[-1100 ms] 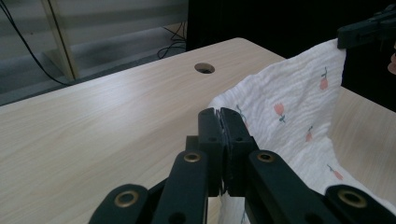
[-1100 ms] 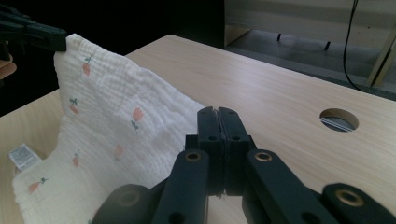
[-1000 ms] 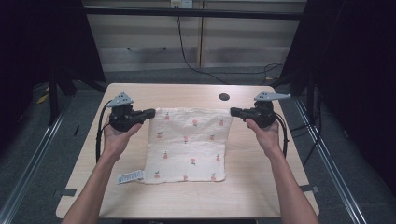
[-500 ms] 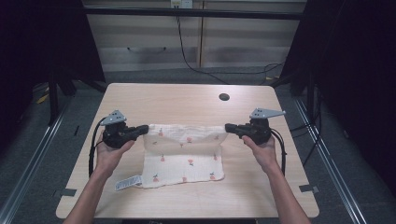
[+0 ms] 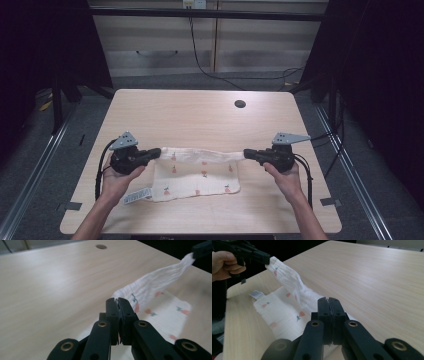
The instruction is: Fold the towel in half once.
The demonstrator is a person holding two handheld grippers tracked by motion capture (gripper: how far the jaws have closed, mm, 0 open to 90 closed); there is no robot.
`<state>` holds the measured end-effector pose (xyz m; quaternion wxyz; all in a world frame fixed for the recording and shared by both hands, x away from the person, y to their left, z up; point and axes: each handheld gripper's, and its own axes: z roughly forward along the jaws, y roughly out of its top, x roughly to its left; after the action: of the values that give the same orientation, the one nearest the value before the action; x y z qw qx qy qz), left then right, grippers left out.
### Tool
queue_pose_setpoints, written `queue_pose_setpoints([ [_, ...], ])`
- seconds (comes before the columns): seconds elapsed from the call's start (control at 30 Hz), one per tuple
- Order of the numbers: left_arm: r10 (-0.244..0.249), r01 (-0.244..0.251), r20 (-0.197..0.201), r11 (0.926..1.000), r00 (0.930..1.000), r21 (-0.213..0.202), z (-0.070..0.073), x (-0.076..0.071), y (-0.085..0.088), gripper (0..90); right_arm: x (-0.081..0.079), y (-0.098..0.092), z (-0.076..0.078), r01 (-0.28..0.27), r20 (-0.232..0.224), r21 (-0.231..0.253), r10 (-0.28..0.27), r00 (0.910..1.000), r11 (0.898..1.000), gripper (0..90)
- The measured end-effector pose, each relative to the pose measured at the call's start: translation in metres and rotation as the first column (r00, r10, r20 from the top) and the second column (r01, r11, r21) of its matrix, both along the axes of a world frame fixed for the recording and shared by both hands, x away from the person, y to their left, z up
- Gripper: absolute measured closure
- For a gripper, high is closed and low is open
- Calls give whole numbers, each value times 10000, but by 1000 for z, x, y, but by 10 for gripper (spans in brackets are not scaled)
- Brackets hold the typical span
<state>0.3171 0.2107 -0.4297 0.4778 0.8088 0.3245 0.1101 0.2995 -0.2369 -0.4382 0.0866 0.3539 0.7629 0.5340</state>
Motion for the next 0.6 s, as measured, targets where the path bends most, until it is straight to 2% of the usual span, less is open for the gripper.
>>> queue_pose_setpoints([
  [0.03,-1,-3,179,9997,9998,238,-1,-4,-2,879,-2,1,-2,-77,-45,-51,77,10000,10000,890],
  [0.1,-210,204,177,9993,9996,321,-4,-8,-1,879,-5,4,-6,-154,-116,-316,150,9998,9994,890],
  [0.13,-103,96,200,9995,9997,316,-6,-8,1,879,-6,5,-8,-234,-205,-312,227,9995,9992,890],
  [0.17,-94,92,43,9996,9999,255,-8,-9,3,880,-8,5,-10,-257,-263,-383,247,9993,9989,890],
  [0.27,-66,74,-206,9991,9998,428,-21,-10,9,880,-13,5,-15,-310,-398,-533,289,9988,9981,890],
  [0.37,-89,105,-572,9996,9983,278,-33,-16,14,881,-19,3,-20,-413,-603,-853,363,9975,9955,890],
  [0.5,-328,354,-749,9988,9967,333,-41,-20,17,880,-26,1,-32,-468,-905,-927,384,9952,9946,888],
  [0.6,-433,471,-1063,9983,9934,330,-49,-19,17,879,-29,2,-43,-503,-1172,-986,386,9924,9939,885],
])
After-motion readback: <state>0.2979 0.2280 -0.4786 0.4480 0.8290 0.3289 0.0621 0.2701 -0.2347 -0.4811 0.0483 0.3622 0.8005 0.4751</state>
